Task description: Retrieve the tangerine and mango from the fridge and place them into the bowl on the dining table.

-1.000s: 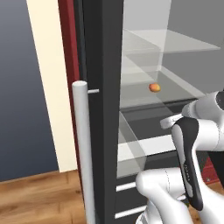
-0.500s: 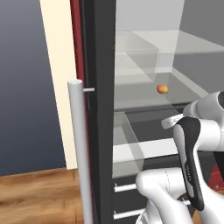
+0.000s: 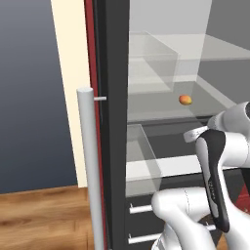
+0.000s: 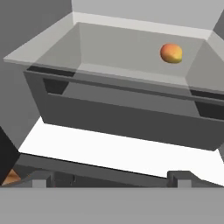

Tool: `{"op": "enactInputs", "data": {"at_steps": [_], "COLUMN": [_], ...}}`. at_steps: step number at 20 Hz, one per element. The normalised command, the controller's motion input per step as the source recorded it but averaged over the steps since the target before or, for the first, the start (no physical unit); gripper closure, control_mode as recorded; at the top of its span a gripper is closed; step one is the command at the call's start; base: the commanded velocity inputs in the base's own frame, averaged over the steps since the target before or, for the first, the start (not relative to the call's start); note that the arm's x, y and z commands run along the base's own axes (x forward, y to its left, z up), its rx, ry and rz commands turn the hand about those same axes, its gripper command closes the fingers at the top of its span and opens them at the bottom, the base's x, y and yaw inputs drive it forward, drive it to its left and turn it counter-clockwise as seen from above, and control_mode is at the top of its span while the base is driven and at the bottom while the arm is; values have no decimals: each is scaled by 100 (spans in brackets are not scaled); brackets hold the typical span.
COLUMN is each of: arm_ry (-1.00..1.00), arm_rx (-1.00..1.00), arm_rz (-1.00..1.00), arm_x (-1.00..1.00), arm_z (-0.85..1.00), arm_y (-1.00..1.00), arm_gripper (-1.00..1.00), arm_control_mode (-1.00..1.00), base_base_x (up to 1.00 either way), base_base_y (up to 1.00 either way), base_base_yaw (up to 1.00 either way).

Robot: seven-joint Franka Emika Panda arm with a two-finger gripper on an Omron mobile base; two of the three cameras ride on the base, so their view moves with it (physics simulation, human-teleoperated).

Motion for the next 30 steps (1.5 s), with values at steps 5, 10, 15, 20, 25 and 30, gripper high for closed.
{"op": "enactInputs", "data": {"at_steps": [5, 10, 15, 20, 25, 30], "arm_ry": [-1, -4, -2, 0, 0, 0], "arm_rx": [0, 0, 1, 1, 1, 0], "arm_rz": [-13, -8, -2, -2, -3, -4], "arm_x": [52, 59, 54, 45, 48, 46], "arm_z": [-9, -4, 0, 0, 0, 0], "arm_y": [-16, -23, -26, -28, -24, -16], "arm_gripper": [-100, -100, -100, -100, -100, -100], "arm_control_mode": [-100, -100, -100, -100, -100, -100], "base_base_x": [0, 0, 0, 0, 0, 0], "base_base_y": [0, 0, 0, 0, 0, 0], "base_base_yaw": [0, 0, 0, 0, 0, 0]}}
